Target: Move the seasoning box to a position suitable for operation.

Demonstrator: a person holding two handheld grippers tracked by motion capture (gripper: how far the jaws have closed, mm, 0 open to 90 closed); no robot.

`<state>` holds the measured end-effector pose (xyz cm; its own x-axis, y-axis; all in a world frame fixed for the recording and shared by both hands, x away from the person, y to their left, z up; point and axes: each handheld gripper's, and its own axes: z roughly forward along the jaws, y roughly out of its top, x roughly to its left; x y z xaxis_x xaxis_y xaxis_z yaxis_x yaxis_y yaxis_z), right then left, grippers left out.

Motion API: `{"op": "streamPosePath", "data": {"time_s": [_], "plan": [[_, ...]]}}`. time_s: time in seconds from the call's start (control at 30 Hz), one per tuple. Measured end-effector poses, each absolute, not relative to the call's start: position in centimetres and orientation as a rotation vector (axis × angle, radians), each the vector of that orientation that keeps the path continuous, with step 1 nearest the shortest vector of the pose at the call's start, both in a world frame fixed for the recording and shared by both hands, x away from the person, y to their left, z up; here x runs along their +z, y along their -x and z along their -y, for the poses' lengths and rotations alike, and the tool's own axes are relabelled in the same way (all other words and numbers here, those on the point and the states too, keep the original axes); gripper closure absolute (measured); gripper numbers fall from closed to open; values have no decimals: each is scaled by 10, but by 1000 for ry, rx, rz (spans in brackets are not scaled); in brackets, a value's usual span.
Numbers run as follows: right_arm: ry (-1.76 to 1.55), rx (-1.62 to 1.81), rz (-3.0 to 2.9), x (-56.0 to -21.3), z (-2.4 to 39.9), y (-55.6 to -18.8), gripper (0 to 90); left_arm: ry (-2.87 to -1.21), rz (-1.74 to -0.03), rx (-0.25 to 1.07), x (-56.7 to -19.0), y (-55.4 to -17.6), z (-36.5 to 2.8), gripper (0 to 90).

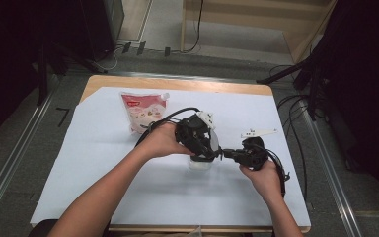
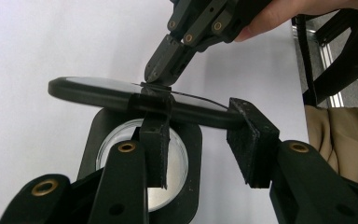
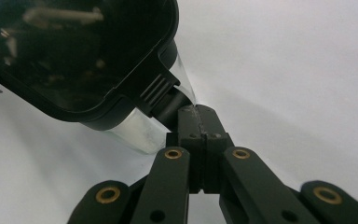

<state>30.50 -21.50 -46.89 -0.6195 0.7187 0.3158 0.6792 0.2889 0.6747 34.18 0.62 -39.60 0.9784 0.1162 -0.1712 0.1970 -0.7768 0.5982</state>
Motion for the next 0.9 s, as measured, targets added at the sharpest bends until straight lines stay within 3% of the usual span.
{"op": "streamPosePath", "data": {"time_s": [0.37,0.9], "plan": [[-1351,1269,-2474,-469,215,-304,900,-2435,-199,-211,-395,-342,1,729],[-1356,1278,-2475,-469,216,-304,900,-2405,-203,-256,-401,-346,10,721]]}}
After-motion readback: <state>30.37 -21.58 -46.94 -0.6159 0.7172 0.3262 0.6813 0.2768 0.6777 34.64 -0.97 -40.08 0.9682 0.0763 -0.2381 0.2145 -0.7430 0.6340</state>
